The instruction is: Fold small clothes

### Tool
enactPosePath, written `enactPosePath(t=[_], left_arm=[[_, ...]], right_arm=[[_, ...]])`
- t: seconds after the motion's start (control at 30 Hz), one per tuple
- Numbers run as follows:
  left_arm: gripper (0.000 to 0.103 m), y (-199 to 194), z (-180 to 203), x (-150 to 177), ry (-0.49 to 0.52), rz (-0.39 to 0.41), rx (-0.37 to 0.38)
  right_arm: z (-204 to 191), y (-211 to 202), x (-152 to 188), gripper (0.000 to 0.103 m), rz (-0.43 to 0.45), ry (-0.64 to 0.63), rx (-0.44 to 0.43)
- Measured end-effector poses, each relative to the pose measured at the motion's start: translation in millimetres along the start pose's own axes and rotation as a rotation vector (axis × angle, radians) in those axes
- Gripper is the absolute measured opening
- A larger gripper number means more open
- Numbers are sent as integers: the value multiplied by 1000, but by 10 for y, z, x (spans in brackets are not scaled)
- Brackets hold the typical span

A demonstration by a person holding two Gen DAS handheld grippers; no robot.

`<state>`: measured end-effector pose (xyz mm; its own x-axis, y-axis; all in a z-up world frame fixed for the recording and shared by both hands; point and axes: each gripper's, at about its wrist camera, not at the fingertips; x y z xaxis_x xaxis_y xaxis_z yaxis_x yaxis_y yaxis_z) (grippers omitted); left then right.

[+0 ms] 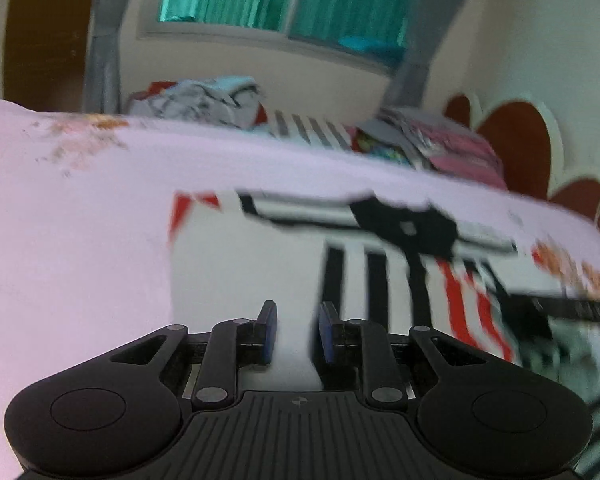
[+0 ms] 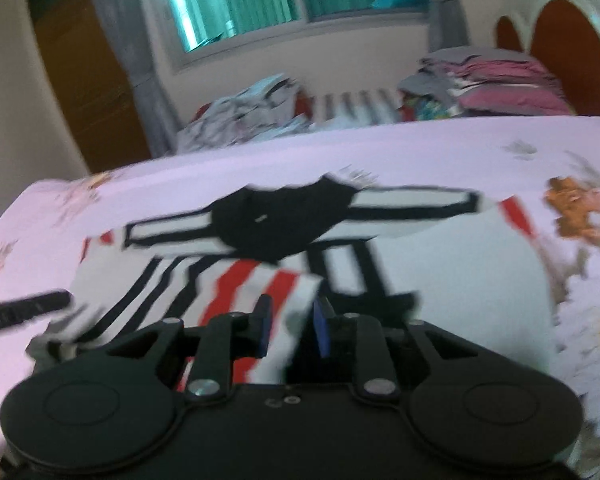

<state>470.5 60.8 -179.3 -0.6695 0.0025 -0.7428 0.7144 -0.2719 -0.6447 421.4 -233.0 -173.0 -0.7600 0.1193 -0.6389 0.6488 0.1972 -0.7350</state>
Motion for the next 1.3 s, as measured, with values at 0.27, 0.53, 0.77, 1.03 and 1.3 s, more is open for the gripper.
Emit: enactPosePath(t=[0.27, 0.53, 0.77, 1.03, 1.3], left_arm=[[21, 64, -78, 126, -16, -54, -43], [21, -136, 6, 204, -41, -47, -54], [41, -393, 391, 263, -16, -53, 42], [55, -461, 804, 532, 36, -112, 76], [55, -428, 877, 758, 95, -152, 9]], right_arm=[[159, 60, 60, 16, -58, 21, 76], [158, -182, 110, 27, -38, 19, 78], [-30, -407, 294, 31, -59, -14, 10], [-159, -533, 556, 31, -99, -58, -21], [-51, -603, 766, 35, -150, -125, 20]])
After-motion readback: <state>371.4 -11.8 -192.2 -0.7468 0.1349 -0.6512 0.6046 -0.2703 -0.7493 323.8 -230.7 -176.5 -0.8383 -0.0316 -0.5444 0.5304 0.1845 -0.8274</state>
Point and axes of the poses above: each gripper's, at about its wrist camera, not at the fingertips, and y roughly the way its jaws point, z to its right, x to its underside, and after that the axes turned 3 degrees about -z, right-handed
